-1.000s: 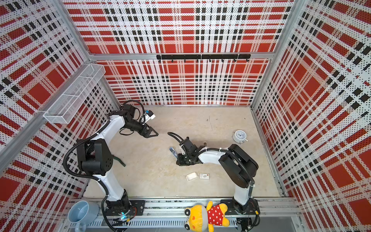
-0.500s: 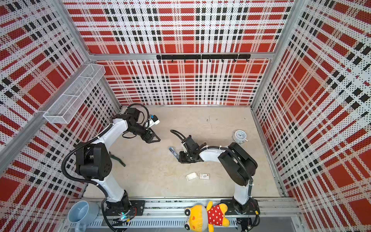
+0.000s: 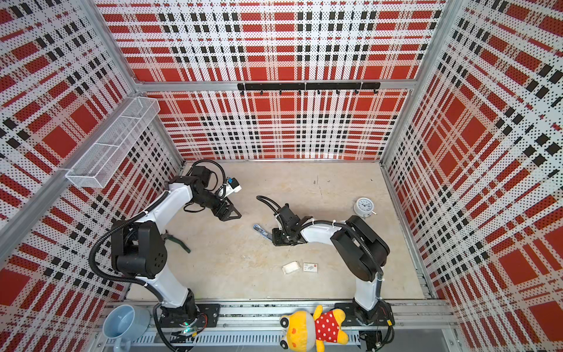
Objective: Load the staples into the stapler
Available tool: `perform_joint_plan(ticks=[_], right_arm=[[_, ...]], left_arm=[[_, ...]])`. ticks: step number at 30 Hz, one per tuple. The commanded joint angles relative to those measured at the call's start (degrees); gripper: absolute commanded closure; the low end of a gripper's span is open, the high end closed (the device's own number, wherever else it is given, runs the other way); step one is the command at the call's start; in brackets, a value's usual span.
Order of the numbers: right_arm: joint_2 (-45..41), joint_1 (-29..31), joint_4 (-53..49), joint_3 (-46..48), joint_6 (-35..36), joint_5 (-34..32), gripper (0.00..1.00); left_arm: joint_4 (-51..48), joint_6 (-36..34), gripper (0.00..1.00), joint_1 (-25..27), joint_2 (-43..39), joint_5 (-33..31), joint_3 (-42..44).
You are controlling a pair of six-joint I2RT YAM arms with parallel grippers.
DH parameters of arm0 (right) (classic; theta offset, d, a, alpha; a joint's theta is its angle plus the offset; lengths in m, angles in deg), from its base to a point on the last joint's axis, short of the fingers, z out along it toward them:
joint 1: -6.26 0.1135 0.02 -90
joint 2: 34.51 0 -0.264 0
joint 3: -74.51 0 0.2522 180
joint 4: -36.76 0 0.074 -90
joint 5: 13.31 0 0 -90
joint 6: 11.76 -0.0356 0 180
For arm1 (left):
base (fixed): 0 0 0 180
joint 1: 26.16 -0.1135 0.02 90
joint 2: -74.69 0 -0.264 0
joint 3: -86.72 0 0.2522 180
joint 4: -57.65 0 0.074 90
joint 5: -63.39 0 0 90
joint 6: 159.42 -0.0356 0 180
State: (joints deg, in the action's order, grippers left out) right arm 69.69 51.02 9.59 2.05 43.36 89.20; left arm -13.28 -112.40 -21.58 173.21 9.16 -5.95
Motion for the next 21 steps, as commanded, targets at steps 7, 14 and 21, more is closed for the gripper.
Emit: perform_joint_plan(ticks=[7,14,21], right_arm=[[-3.2,-0.1,4.9,2.1,-0.1,3.1,0.78],[-2.0,0.0,8.5,3.5,-2.1,5.4,0.8],[0.8,-0.1,5.7,1.0,-1.7,4.4,0.81]], left_arm=[[-0.3,-7.6,0.08,1.0,0.6,-3.7,1.1],[-3.0,-10.6,0.08,2.7,4.1,-4.9,-1.7],[-3.0,-10.6,0.09,3.9,6.1,-5.1,-2.2]])
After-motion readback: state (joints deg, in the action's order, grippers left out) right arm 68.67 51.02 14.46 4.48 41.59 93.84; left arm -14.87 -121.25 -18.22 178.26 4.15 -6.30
